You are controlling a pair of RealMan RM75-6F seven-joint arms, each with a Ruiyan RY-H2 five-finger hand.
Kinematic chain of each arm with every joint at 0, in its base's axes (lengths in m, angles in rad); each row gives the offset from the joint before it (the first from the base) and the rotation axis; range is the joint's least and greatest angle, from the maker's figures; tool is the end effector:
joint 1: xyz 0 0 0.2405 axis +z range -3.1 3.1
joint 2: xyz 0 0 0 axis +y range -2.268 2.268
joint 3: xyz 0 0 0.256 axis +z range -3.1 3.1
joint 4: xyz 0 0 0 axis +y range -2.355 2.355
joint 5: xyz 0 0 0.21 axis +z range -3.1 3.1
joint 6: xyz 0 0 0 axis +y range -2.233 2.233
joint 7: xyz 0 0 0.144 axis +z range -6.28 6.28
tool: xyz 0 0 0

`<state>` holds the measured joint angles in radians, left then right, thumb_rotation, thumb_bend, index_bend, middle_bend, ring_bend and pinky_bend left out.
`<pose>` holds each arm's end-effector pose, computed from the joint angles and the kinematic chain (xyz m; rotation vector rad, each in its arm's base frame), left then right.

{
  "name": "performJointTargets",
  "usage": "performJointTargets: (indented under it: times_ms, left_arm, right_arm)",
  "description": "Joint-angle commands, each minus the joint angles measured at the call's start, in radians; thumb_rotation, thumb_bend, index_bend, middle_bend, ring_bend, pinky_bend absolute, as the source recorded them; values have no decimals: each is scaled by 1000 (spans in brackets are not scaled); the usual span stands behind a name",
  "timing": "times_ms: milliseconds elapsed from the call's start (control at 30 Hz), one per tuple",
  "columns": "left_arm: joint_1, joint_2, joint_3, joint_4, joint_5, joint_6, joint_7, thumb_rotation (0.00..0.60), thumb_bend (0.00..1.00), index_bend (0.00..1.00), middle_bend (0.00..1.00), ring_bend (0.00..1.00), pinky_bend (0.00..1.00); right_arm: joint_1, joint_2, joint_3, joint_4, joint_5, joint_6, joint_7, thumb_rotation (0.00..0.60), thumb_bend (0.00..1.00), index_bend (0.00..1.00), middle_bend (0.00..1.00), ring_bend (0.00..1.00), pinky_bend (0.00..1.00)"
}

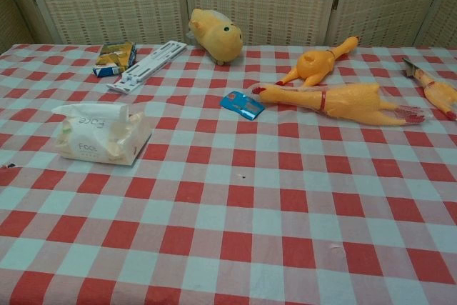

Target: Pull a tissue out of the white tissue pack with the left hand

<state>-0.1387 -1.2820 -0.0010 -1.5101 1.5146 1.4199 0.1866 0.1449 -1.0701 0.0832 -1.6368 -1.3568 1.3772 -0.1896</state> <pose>-0.3093 0.1869 0.0986 -1.5426 -0.8410 -0.7910 -0.3196 -0.2058 0.1712 1.4053 -0.8257 0.6867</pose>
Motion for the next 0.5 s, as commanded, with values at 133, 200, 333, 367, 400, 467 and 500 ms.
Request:
performJointTargets:
  times_ms: [133,200,333,367,400,467,500]
  left_arm:
    - [-1,0,1,0,-2,-4,-1,600,448,225,466,638,840]
    - [-2,0,0,-1,0,-3,-1,600,448,226,467,639,840]
    - [-7,-3,-2,-1,5,-4,-3,600,447,225,467,638,840]
    - [-9,-3,-4,-2,5,-5,-4,600,446,223,469,639,841]
    - [-12,-3,-8,-4,6,-4,-4,600,446,222,477,638,842]
    - [-19,-4,-17,-6,8,-2,-4,600,446,218,511,643,845]
    - [-26,-6,-25,-6,9,-2,0,600,445,217,542,655,851]
  right_arm:
    - [5,3,-5,-4,-1,-18,-6,600,918,862,725,614,651]
    - [5,4,-6,-5,-2,-19,-6,600,918,862,725,614,651]
    - [5,3,-6,-7,-1,-20,-11,600,918,862,725,614,651]
    - [5,3,-6,-8,-1,-21,-12,600,918,862,725,614,651]
    - [5,3,-8,-8,-3,-23,-14,600,918,862,725,614,651]
    - [6,4,-12,-10,-5,-27,-18,600,918,862,725,614,651]
    - [7,5,-14,-11,-8,-31,-19,600,918,862,725,614,651]
